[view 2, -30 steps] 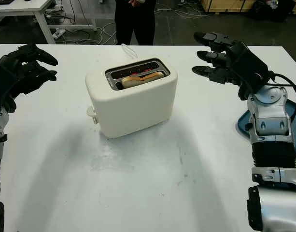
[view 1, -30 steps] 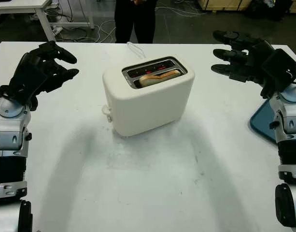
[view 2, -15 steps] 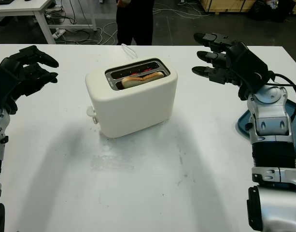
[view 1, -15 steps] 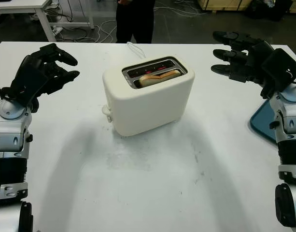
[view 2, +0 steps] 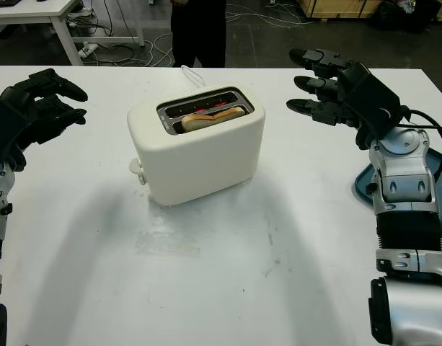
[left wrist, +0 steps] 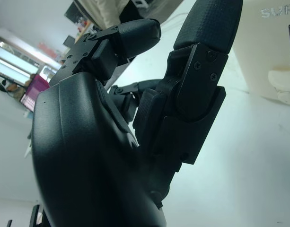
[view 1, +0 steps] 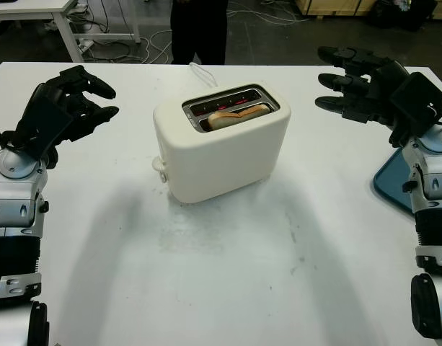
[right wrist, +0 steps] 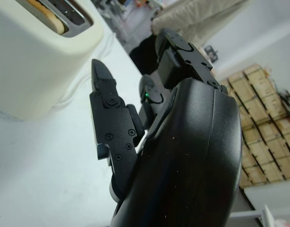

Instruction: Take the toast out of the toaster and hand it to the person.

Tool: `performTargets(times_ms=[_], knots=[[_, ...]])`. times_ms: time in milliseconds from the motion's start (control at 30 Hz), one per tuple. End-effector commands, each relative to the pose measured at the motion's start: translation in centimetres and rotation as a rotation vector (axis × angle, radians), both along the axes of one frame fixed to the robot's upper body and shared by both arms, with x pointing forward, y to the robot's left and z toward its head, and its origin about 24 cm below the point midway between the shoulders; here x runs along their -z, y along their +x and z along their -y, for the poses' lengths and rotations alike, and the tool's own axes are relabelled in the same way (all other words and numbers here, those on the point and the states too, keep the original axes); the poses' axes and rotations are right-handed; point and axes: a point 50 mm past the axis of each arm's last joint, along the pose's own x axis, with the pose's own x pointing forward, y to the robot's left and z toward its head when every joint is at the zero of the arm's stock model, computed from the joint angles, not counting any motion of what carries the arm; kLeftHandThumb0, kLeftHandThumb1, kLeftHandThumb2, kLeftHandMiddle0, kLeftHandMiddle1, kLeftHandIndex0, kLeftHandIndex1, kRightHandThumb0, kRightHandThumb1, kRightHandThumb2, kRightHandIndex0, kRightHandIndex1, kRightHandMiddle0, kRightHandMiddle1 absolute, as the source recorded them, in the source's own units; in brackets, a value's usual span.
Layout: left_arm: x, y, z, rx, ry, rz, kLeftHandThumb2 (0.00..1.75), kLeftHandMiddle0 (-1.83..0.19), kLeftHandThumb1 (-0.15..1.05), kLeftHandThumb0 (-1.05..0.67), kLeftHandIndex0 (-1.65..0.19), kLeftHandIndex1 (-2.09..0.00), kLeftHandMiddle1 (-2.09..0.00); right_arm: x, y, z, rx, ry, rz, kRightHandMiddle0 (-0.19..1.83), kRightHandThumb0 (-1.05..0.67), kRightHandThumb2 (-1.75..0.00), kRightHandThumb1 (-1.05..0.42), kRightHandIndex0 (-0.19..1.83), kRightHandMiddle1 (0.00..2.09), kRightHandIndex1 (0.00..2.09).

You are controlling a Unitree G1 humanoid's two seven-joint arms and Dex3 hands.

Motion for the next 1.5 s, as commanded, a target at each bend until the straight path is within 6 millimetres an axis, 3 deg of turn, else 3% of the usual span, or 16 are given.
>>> performTargets(times_ms=[0, 1467], knots=[[0.00, -0.09, -0.16, -0.009, -0.006, 0.003, 0.00, -0.50, 0.86, -1.05, -0.46, -1.34, -1.40, -0.18, -0.06, 0.02, 0.000, -0.005, 0.007, 0.40, -0.12, -0.03, -0.92, 0.45, 0.01, 0.01], [0.10, -0.16, -0.16, -0.013, -0.008, 0.003, 0.00, -0.50, 0.87, -1.05, -0.46, -1.35, -1.41, -0.09, -0.08, -0.02, -0.005, 0.017, -0.008, 0.38, -0.11, -0.05, -0.92, 0.42, 0.00, 0.00]])
